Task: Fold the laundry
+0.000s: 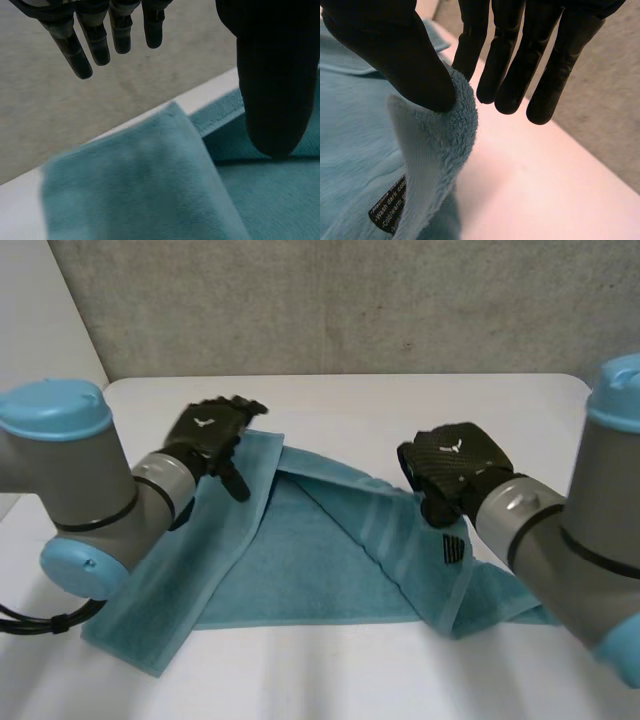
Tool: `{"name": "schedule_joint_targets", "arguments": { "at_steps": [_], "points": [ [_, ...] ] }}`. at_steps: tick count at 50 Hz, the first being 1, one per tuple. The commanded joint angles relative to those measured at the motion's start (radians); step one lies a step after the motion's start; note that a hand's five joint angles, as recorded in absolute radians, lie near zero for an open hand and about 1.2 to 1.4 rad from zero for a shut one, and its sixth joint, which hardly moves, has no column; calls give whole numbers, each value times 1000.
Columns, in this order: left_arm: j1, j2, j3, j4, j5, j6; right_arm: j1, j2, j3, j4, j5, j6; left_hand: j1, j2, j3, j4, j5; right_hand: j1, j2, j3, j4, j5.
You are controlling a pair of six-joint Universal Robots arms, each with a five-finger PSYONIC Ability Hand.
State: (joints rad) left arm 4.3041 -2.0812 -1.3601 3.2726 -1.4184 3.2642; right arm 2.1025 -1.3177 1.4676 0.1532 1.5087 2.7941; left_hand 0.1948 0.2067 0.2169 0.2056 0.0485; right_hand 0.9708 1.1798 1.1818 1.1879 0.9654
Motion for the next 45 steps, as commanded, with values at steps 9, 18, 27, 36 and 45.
{"name": "schedule_joint_targets", "arguments": {
  "at_steps": [9,18,27,36,45],
  "points": [
    [-33,-246,97,246,157,72,-39,-130,177,121,-117,-93,455,443,433,444,427,426,216,214,208,256],
    [-38,-315,147,295,167,75,-125,-137,206,94,-110,-93,582,570,560,572,554,426,216,214,208,256],
    [-37,-381,191,297,157,97,-194,-133,174,-16,-113,-80,933,921,911,922,904,426,216,214,208,256],
    [-37,-372,184,341,145,121,-182,-9,99,-41,-102,-76,1201,1190,1179,1191,1173,426,216,214,208,256],
    [-33,-372,176,342,122,169,-179,95,46,-63,-90,-33,1201,1190,1179,1191,1173,426,216,214,208,256]
  ]
}}
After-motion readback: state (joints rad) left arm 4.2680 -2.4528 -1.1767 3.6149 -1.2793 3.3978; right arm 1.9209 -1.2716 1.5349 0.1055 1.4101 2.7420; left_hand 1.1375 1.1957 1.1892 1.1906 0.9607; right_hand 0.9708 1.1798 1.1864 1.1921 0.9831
